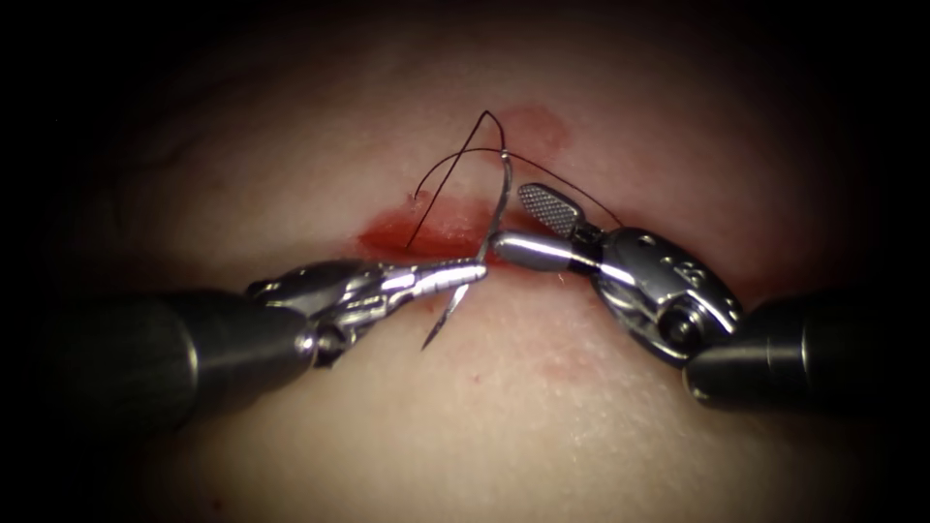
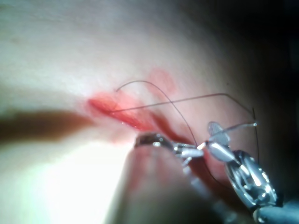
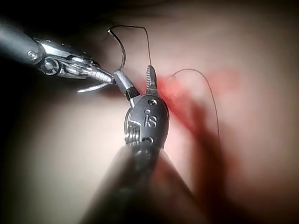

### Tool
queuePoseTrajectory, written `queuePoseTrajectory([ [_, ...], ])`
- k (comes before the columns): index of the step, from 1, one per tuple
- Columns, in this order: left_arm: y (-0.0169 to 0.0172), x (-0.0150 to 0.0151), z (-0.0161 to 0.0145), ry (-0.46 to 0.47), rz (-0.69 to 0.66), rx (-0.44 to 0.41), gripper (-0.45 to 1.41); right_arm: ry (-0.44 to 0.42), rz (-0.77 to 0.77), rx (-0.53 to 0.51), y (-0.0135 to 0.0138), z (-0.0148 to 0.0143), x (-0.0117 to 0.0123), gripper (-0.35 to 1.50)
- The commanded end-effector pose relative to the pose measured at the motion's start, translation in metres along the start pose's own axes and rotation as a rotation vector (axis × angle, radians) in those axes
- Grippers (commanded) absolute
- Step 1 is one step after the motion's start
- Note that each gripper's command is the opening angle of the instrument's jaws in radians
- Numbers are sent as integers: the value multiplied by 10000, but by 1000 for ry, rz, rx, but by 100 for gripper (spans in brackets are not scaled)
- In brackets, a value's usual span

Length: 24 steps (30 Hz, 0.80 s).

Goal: Wound Closure
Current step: Hand the needle to the right gripper.

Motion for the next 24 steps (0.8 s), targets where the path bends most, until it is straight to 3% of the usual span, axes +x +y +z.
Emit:
queuePoseTrajectory([
  [1, -7, -4, 3, -1, 2, -1, -35, -1, 2, 1, 0, 7, -8, 118],
  [15, -10, -5, 0, -73, 72, -17, -35, -18, 20, 17, -4, -9, 0, 118],
  [19, -15, -6, -2, -106, 121, 59, -35, -24, 26, 19, -8, -10, 6, 118],
  [24, -19, -5, -6, -107, 137, 86, -35, -28, 29, 18, -9, -11, 10, 118],
])
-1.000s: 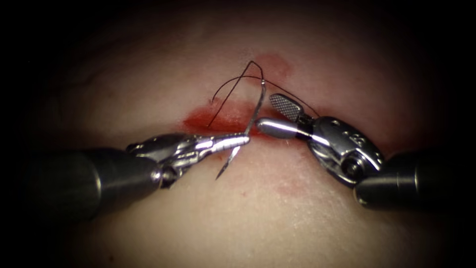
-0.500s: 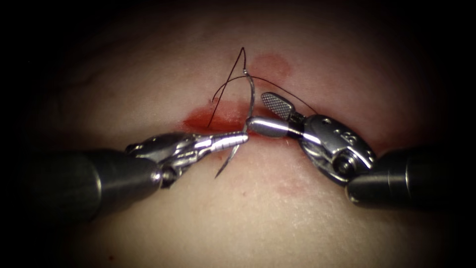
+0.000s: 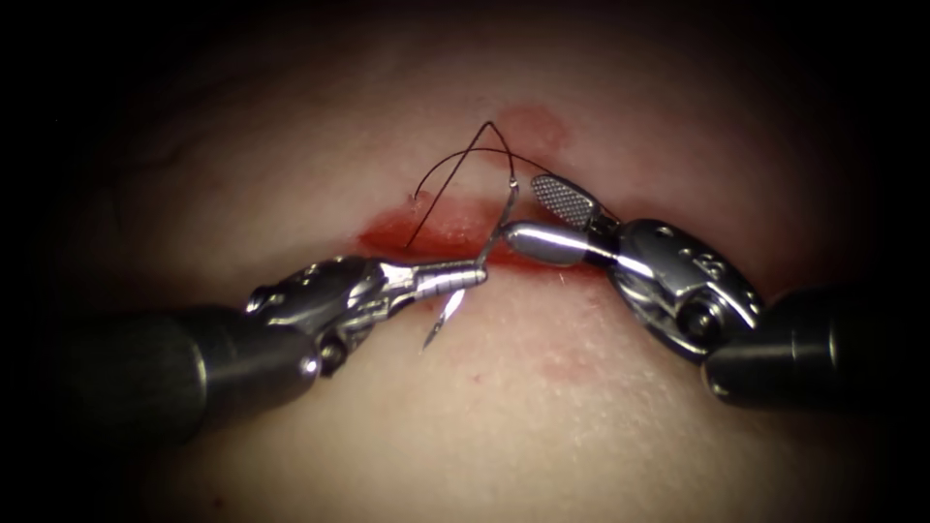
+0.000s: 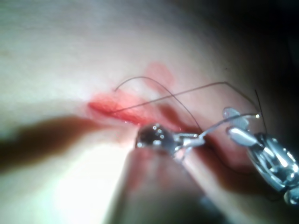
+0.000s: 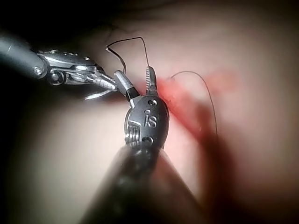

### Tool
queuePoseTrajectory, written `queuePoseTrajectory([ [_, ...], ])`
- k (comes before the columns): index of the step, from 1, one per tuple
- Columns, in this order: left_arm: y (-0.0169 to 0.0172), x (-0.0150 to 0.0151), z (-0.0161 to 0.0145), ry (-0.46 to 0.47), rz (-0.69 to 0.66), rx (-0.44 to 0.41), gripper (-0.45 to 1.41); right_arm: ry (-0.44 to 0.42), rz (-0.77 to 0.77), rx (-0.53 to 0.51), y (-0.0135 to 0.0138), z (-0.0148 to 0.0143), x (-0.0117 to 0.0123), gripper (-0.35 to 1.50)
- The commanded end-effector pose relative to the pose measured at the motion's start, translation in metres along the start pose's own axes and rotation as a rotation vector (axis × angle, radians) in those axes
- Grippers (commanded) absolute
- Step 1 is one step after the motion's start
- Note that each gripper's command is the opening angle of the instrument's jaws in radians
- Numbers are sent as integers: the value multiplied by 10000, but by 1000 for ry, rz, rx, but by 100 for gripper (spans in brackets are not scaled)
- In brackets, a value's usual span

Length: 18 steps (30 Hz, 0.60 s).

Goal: Wound Closure
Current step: Hand the needle to the right gripper.

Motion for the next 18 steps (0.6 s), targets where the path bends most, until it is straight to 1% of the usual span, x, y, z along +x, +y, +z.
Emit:
queuePoseTrajectory([
  [1, -6, -5, 3, 0, -2, 1, -35, -1, 1, 1, -1, 6, -8, 118],
  [13, -6, -5, 3, 0, -2, 2, -35, -9, -2, 15, -15, 12, -15, 120],
  [18, -6, -5, 4, 1, -2, 2, -35, -8, -2, 14, -14, 17, -15, 120],
])
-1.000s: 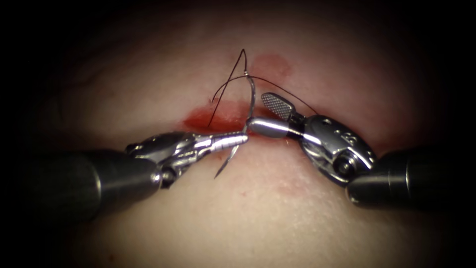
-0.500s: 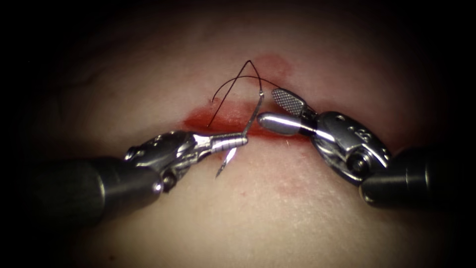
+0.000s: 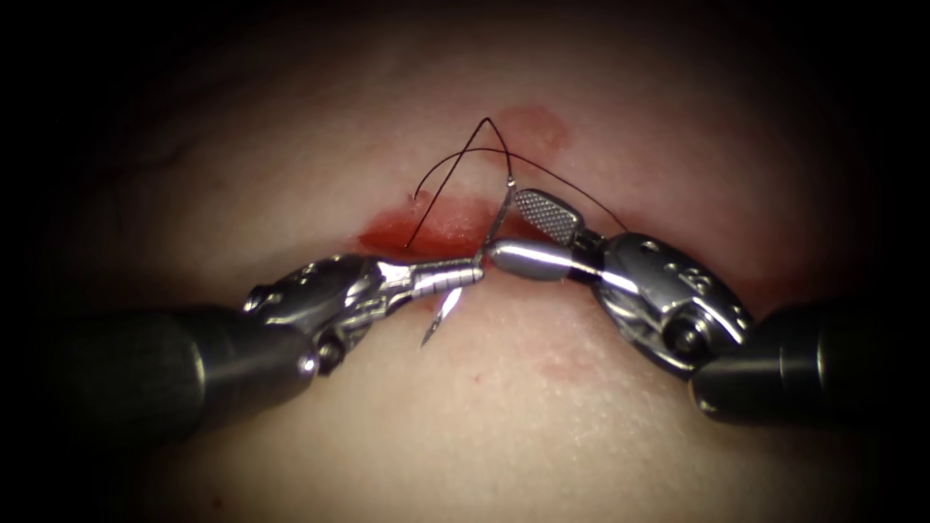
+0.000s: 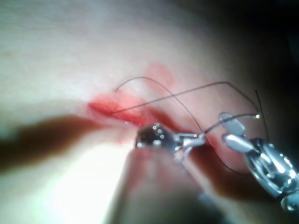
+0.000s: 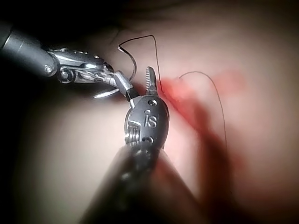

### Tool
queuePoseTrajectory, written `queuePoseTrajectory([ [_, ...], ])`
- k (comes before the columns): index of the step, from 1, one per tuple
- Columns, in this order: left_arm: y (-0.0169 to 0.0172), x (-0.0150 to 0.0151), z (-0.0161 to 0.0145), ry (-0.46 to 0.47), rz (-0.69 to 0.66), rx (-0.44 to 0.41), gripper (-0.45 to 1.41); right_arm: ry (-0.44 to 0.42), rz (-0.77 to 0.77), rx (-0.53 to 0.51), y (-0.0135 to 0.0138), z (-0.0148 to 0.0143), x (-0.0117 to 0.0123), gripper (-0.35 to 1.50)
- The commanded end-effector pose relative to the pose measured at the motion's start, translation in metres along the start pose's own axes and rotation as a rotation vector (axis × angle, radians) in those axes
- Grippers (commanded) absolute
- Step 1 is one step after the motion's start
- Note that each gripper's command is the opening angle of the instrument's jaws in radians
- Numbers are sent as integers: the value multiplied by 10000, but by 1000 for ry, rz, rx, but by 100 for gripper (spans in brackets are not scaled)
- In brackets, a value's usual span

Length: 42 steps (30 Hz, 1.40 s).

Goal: Wound Closure
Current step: Hand the needle to the right gripper.

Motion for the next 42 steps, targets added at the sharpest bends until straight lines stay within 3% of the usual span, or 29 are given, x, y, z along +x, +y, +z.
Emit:
queuePoseTrajectory([
  [1, -6, -5, 4, 0, -1, -1, -35, -1, 2, 1, 0, 8, -7, 120],
  [30, -4, -8, 7, -10, 23, 10, -35, -42, 43, -40, 9, 26, -14, 113],
  [42, -4, -8, 7, -10, 23, 11, -35, -48, 53, -42, 11, 25, -16, 81],
])
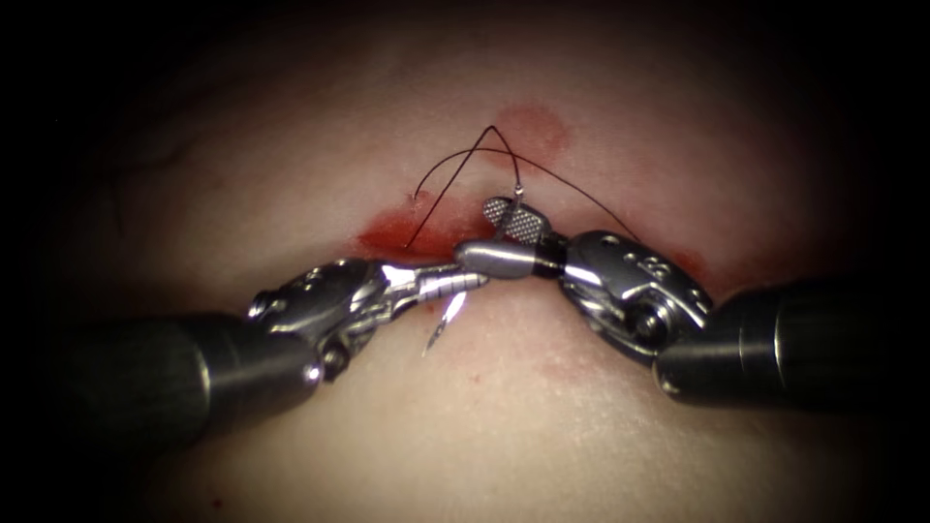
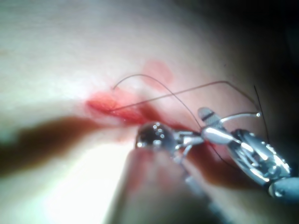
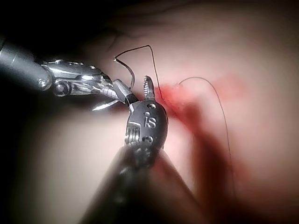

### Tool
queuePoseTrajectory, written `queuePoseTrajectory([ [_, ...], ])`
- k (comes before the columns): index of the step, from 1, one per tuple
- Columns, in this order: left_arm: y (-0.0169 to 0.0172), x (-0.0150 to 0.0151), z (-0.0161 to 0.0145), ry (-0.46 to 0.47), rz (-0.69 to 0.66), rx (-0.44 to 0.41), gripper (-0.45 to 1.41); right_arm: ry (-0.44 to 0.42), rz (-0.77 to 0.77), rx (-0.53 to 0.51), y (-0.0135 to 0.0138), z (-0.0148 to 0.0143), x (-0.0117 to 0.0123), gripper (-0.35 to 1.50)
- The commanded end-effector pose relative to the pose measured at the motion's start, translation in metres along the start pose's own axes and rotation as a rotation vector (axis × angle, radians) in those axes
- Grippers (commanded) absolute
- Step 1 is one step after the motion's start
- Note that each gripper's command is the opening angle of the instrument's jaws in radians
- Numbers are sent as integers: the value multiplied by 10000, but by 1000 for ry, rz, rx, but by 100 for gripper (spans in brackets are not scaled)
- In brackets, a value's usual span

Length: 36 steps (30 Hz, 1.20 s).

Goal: Wound Closure
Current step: Hand the needle to the right gripper.

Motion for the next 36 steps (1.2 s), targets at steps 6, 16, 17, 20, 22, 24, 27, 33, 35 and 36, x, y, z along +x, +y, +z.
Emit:
queuePoseTrajectory([
  [6, -6, -6, 4, 2, -2, 2, -35, 5, 21, 0, 0, 4, -5, -24],
  [16, -5, -7, 5, -4, -1, 3, -35, 6, 29, 10, 3, -3, -1, -35],
  [17, -5, -7, 5, -4, -1, 3, -35, 6, 29, 10, 2, -3, -1, -35],
  [20, -5, -7, 5, -6, -1, 1, -35, 9, 29, 11, 2, -3, -1, -35],
  [22, -5, -7, 5, -6, -1, 1, -35, 9, 30, 11, 2, -3, 0, -35],
  [24, -4, -6, 7, -8, 3, 1, -25, 11, 31, 11, 3, -2, 2, -35],
  [27, 0, 1, 11, -33, -54, 18, 10, 7, 40, 14, 7, 2, 6, -35],
  [33, 34, 5, -9, -220, -95, -34, 43, -21, 29, 32, 19, 11, 11, -35],
  [35, 47, 8, -22, -293, -118, -39, 44, -29, -1, 33, 24, 12, 12, -35],
  [36, 54, 11, -30, -342, -103, -37, 44, -34, -19, 33, 26, 13, 13, -35],
])
